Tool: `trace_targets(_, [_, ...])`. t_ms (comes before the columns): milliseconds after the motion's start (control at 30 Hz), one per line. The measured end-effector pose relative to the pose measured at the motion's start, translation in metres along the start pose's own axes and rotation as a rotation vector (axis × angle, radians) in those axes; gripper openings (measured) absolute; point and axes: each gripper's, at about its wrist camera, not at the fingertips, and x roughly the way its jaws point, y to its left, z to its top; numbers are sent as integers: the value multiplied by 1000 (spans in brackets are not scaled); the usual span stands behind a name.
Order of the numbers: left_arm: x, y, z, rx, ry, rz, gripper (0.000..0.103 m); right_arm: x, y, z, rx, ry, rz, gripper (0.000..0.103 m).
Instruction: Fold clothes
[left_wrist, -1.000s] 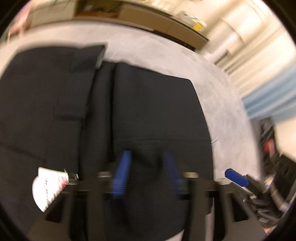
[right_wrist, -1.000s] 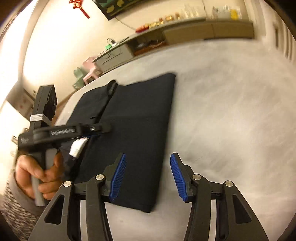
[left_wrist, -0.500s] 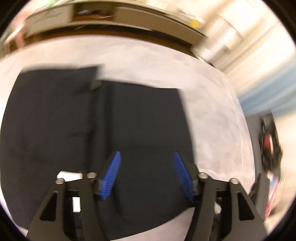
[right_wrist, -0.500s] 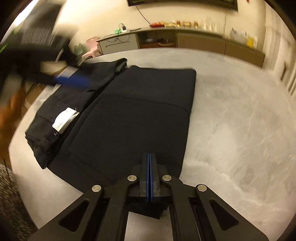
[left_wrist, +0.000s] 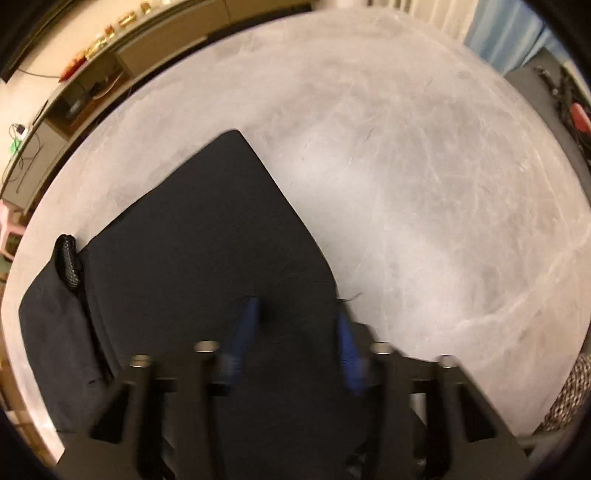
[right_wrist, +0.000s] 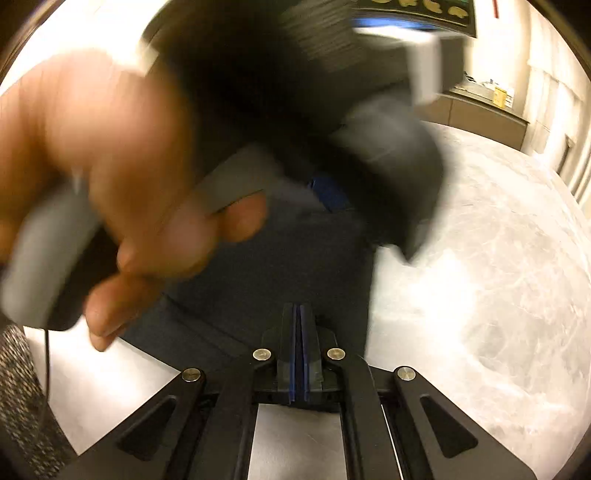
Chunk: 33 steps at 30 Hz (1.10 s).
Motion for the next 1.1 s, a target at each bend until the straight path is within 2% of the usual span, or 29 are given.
trace_targets(67, [-16,17,-10,-47,-43,-50,10,-10,-6,3,38,-28,18,4])
trace_targets(133, [-41,39,-14,-144,-121,-143,9,-23,-11,7,62,-67,33,4])
trace_targets(200, [-82,82,-34,-239,-226,-223,8,-34,-11,9,68,-102,43,4])
trace_targets(233, [-103,109,-53,-287,-277,-239,8,-37,-11,10,67,-110,47,5])
trace_targets(300, [-134,172,-99,-404,-356,-237,9,-36,-6,11,59,-105,60,15])
trace_targets(367, [-146,237,-152,-538,-378,-227,11,-29,1,12,46,-82,81,17])
trace_targets(433, [-136,290,-195,-661,-368,-188,21,-17,17,15,17,-43,130,20])
trace_targets(467, [-128,313,-217,-734,-357,-141,34,-12,26,16,5,-27,156,22])
trace_targets(500, [-121,326,-239,-805,-363,-117,40,-7,39,19,-12,-12,200,28])
trace_targets(600, [-102,341,-294,-963,-413,-164,43,2,80,24,-71,-1,287,35])
trace_targets(667, [-79,333,-307,-971,-386,-210,43,14,117,28,-129,1,317,35])
trace_targets(700, [-69,329,-305,-952,-356,-205,43,21,130,28,-154,4,319,36])
trace_targets(767, [-55,324,-290,-908,-319,-154,44,45,156,25,-216,40,320,37])
trace_targets(833, [-52,311,-281,-868,-307,-108,46,72,164,22,-263,93,271,37])
trace_targets(867, [-52,304,-280,-853,-306,-109,46,78,161,22,-272,102,256,36])
trace_targets(900, [-52,294,-280,-827,-303,-140,46,81,151,26,-268,80,250,36])
trace_targets(933, [-51,277,-279,-790,-300,-188,46,81,136,32,-257,83,187,36])
trace_targets(967, [-51,255,-274,-713,-293,-269,46,80,121,38,-247,89,121,36])
trace_targets(1033, [-53,200,-258,-496,-269,-483,44,78,72,49,-217,102,-79,36])
trace_targets(1067, [-57,185,-256,-434,-272,-530,40,77,47,54,-202,108,-181,40])
trace_targets(1100, [-62,181,-256,-411,-288,-527,40,74,18,57,-161,129,-248,46])
